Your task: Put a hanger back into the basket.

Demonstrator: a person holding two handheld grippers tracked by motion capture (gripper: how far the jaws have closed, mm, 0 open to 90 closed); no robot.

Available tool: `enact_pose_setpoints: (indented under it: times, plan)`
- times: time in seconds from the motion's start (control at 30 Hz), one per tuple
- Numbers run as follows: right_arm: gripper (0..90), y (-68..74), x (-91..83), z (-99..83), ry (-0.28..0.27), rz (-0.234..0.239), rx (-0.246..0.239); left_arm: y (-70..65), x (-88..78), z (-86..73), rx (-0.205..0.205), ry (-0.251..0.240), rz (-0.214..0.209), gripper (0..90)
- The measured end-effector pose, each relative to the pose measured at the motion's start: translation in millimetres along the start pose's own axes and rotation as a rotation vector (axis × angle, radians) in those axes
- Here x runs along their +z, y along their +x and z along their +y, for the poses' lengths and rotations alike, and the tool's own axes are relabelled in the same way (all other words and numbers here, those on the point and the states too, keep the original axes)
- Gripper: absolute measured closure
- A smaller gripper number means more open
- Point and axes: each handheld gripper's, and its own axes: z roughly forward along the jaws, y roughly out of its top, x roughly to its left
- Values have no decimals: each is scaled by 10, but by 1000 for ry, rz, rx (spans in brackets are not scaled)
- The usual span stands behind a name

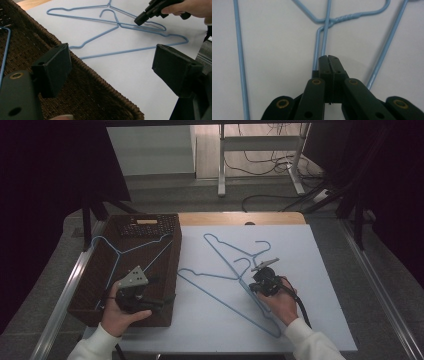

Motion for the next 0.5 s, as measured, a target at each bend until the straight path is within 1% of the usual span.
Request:
enact_pose_setpoints:
  times: [0.13, 0.2, 0.3, 0.37, 0.5]
  plan:
    - [900, 0, -44, -95, 23, 4, 4, 2, -5, -1, -1, -1, 2, 156]
    - [900, -12, -72, -162, 34, 0, 14, -4, -7, 3, 1, -2, 2, 156]
    - [900, -30, -149, -266, 52, -11, 28, -15, -9, 10, 4, -3, 1, 156]
    - [900, -30, -218, -341, 64, -17, 26, -17, -8, 13, 5, -3, 0, 156]
    - [900, -23, -304, -490, 84, -6, 33, -10, 10, 10, 2, 1, 1, 156]
